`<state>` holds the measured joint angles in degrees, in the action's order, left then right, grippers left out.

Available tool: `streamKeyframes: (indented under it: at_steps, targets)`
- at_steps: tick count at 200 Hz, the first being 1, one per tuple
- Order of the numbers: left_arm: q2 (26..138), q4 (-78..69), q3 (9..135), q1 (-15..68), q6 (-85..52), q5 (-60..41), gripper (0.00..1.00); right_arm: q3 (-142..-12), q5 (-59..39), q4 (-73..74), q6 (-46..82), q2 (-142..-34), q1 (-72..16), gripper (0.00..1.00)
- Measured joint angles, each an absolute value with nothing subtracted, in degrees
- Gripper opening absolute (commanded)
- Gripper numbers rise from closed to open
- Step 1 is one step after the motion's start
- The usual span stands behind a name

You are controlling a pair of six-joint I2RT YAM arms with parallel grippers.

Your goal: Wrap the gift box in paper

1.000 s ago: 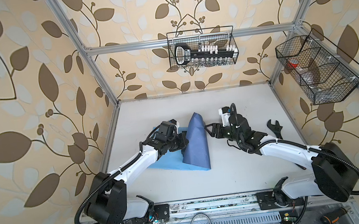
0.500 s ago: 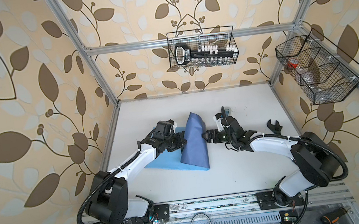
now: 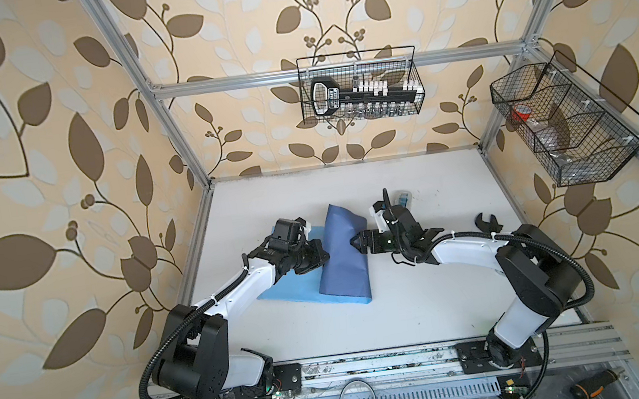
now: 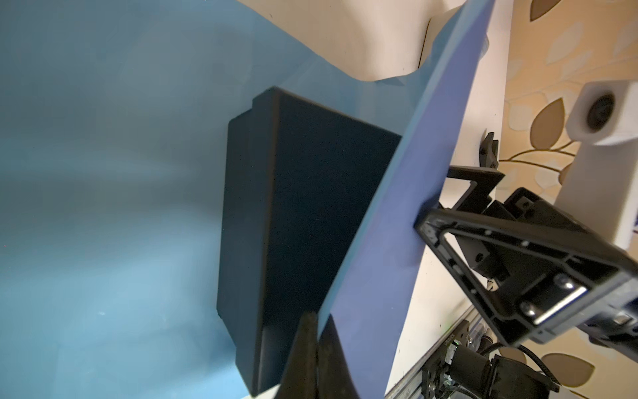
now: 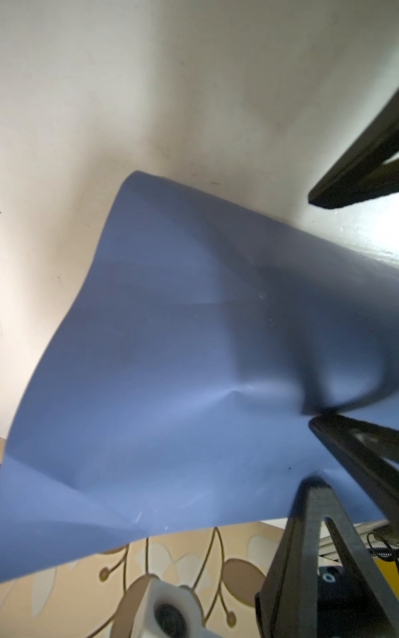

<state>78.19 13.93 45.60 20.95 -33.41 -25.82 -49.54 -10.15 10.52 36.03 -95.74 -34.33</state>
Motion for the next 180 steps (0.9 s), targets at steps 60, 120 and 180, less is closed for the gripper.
streamKeyframes:
  at_steps: [60,120,180]
  targets:
    - [78.11,13.96,44.66,20.53,-33.45,-26.04,0.0,-50.04,-10.85,10.66,36.58,-97.8,-34.79,0.94]
    - [77.8,14.0,44.64,20.51,-33.47,-25.28,0.0,-50.22,-11.22,11.4,36.64,-99.68,-34.72,0.94]
    - [76.71,15.05,44.6,20.51,-33.71,-22.52,0.47,-50.72,-12.14,13.32,36.77,-101.19,-34.72,0.93]
